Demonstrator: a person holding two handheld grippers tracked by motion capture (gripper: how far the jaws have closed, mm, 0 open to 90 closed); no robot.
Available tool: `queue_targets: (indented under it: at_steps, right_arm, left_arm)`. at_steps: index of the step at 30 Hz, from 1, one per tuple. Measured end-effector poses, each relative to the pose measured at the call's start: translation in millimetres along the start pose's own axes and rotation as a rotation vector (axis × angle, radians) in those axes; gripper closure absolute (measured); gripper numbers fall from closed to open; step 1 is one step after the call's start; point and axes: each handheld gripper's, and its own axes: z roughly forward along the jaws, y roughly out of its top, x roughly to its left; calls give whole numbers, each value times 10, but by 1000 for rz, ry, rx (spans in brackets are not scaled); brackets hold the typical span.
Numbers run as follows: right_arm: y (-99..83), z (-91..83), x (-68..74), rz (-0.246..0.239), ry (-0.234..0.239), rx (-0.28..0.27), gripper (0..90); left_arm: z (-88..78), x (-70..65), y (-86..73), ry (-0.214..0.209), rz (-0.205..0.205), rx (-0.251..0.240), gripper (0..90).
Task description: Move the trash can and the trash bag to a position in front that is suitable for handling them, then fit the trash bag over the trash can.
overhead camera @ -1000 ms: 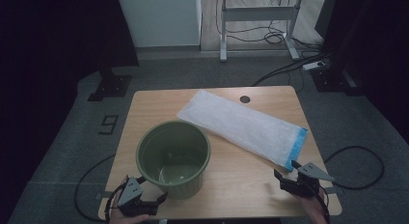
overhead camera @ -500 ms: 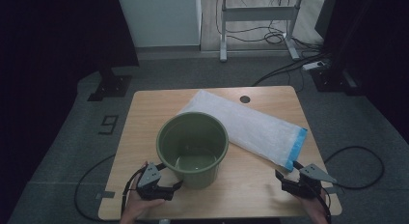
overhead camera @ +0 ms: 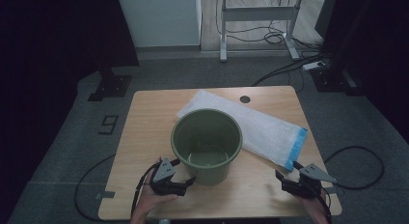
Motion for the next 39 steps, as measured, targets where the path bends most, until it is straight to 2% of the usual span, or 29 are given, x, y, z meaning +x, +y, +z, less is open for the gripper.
queue_targets:
  at_steps: [9, 16, 20, 24, 26, 28, 32, 34, 37, 39]
  right_arm:
    - [15, 8, 16, -8, 2, -1, 186]
    - [21, 19, 62, -22, 10, 7, 191]
    - [36, 10, 96, -30, 1, 7, 194]
    - [119, 50, 139, -29, -5, 9, 200]
    - [195, 108, 174, -16, -4, 5, 203]
    - [259, 182, 210, -16, 1, 7, 212]
    - [456, 476, 309, -47, 33, 59, 217]
    - [560, 690, 343, -62, 53, 104, 217]
    - [639, 970, 363, -45, 67, 150, 238]
    - [660, 1134, 368, -46, 56, 186, 266]
  left_arm:
    - [-252, 74, -64, 64, -63, -53, 141]
    - [-351, 149, -148, 122, -67, -13, 141]
    - [-362, 186, -181, 134, -81, 0, 142]
    - [-321, 198, -229, 143, -97, 25, 144]
    - [-295, 191, -250, 149, -91, 49, 144]
    - [-275, 188, -254, 149, -90, 59, 144]
    - [-227, 192, -254, 143, -88, 72, 144]
    - [-206, 191, -264, 142, -87, 80, 145]
    - [-164, 184, -305, 141, -85, 103, 146]
    - [-138, 176, -333, 146, -80, 123, 146]
